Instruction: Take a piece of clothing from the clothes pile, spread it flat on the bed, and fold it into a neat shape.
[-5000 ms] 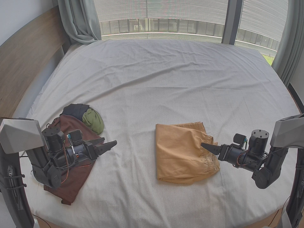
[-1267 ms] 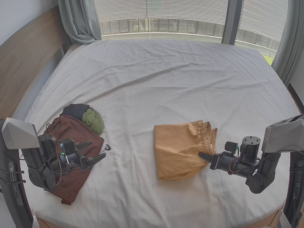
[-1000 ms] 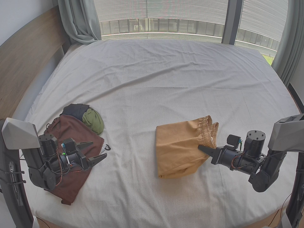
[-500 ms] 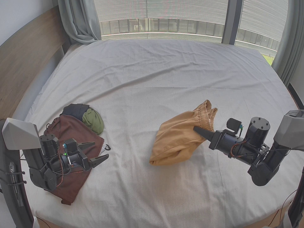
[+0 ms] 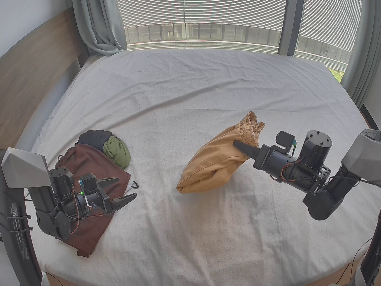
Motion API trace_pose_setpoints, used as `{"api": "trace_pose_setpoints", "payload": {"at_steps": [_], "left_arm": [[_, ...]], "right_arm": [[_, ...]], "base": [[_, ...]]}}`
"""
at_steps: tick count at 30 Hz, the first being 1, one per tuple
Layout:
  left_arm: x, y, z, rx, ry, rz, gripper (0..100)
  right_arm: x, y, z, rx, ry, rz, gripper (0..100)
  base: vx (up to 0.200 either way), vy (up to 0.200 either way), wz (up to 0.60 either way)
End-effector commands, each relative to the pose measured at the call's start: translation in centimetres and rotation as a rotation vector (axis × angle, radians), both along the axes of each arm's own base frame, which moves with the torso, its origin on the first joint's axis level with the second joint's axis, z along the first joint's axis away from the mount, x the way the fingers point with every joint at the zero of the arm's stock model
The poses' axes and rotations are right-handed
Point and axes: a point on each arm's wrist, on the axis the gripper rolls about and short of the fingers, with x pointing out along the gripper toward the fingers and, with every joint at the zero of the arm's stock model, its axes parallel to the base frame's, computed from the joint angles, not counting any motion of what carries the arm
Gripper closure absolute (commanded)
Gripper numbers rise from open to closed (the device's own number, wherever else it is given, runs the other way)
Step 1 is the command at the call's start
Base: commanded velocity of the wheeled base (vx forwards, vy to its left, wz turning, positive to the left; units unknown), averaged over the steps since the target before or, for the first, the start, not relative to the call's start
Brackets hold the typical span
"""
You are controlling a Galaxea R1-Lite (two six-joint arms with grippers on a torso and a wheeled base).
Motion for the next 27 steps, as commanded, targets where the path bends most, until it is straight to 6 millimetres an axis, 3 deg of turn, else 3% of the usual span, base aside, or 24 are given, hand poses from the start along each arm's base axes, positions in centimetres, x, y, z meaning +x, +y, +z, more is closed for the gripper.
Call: {"api": "trace_pose_setpoints", "payload": {"at_steps": [1, 27], "left_arm": [[0.0, 0.0, 0.0, 0.000, -0.001, -0.001, 0], [-0.2, -0.1, -0.2, 0.000, 0.013, -0.002, 0]], "right_arm": [[1.7, 1.0, 0.3, 0.012, -0.025, 0.006, 100], [7.0, 3.2, 1.3, 0.035, 0.000, 0.005, 100]], "base": [[0.000, 0.000, 0.00], [0.000, 0.000, 0.00]]}}
